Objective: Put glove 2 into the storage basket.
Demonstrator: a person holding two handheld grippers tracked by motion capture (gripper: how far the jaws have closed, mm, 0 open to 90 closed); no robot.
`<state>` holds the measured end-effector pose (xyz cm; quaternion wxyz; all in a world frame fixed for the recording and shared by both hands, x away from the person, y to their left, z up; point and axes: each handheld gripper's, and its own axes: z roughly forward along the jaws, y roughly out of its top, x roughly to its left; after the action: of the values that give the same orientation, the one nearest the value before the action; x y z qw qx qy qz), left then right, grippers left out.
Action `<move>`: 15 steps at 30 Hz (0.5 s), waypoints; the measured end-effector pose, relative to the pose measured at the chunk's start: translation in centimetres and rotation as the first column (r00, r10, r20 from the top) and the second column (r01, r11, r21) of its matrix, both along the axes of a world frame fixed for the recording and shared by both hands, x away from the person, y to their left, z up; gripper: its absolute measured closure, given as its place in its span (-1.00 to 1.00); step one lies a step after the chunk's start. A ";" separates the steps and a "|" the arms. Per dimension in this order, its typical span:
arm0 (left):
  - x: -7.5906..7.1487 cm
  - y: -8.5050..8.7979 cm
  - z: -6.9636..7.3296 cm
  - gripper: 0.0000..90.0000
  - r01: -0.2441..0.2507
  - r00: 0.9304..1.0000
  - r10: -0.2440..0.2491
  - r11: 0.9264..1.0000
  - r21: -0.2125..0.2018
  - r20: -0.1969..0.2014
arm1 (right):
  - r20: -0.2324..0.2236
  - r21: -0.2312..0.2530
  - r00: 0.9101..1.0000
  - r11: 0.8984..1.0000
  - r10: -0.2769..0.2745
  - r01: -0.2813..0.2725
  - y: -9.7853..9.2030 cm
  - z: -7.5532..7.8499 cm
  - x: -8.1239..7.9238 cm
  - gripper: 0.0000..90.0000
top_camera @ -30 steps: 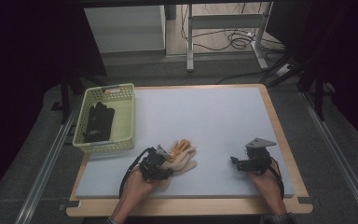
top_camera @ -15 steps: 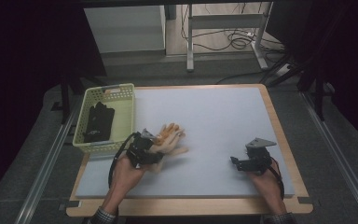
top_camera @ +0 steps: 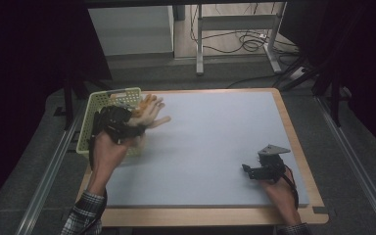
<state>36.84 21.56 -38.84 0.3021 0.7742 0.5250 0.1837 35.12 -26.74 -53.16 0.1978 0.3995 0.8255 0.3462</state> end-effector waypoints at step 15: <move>6.2 7.6 -2.0 0.30 -0.313 0.945 0.315 0.949 0.043 -0.083 | -0.002 0.001 1.000 1.000 0.000 0.000 0.0 0.0 0.0 -0.63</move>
<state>43.09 29.15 -40.79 0.2341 0.6924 0.6517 0.2025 35.16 -26.75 -53.16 0.1965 0.4001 0.8255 0.3463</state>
